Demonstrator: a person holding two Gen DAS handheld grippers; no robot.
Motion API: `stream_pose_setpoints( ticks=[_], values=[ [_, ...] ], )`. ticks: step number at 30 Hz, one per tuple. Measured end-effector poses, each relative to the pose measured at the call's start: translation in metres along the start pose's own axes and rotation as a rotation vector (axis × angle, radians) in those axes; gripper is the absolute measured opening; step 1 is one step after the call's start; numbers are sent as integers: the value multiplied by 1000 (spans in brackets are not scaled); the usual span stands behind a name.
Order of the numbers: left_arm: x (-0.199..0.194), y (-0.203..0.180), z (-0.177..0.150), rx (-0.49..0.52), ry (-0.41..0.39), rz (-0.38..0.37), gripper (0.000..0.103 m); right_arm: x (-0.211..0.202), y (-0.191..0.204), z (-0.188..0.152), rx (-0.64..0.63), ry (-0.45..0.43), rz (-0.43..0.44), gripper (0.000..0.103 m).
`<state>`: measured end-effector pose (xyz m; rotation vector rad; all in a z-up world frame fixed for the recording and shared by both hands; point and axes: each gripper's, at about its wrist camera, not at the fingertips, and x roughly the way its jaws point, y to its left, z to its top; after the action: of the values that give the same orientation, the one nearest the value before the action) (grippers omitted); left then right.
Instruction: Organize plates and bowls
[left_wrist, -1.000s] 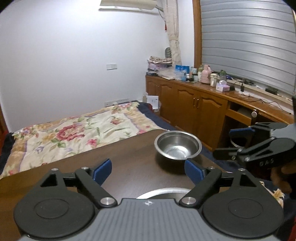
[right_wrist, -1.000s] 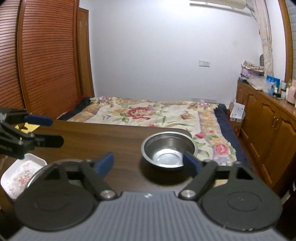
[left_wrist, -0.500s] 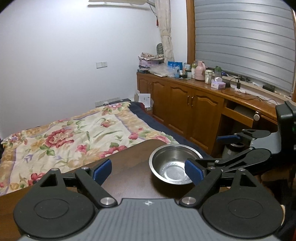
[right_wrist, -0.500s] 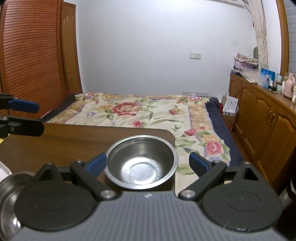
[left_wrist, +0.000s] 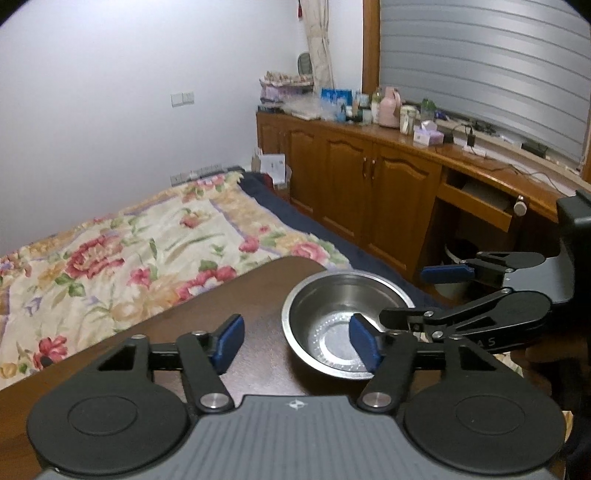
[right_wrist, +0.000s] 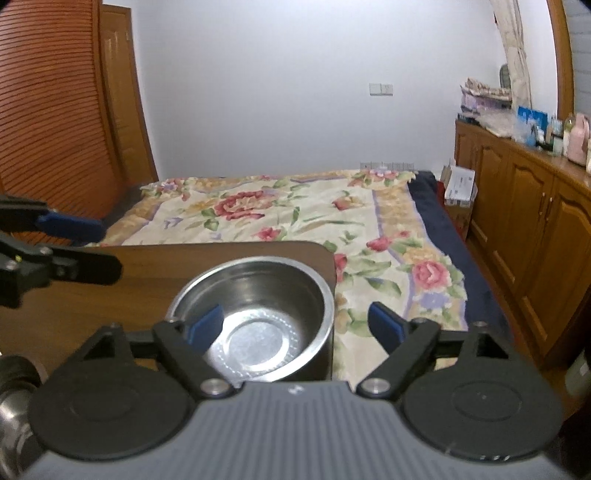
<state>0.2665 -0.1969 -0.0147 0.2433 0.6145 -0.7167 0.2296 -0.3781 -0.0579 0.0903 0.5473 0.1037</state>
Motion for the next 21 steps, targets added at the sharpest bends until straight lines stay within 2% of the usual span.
stream_pose_setpoints(
  ticks=[6,12,17,19,21],
  values=[
    [22,1,2,13,57,-21,55,2,-8,-4,56,22,14,75],
    [50,5,3,4,122,-39,48,3,-10,-8,95,29,39,74],
    [67,10,4,-8,161,-42,43,7,-12,-11,135,42,67,64],
    [73,12,4,-19,178,-55,37,8,-12,-11,148,52,77,54],
    [76,13,2,-22,192,-71,32,9,-13,-13,161,63,82,49]
  ],
)
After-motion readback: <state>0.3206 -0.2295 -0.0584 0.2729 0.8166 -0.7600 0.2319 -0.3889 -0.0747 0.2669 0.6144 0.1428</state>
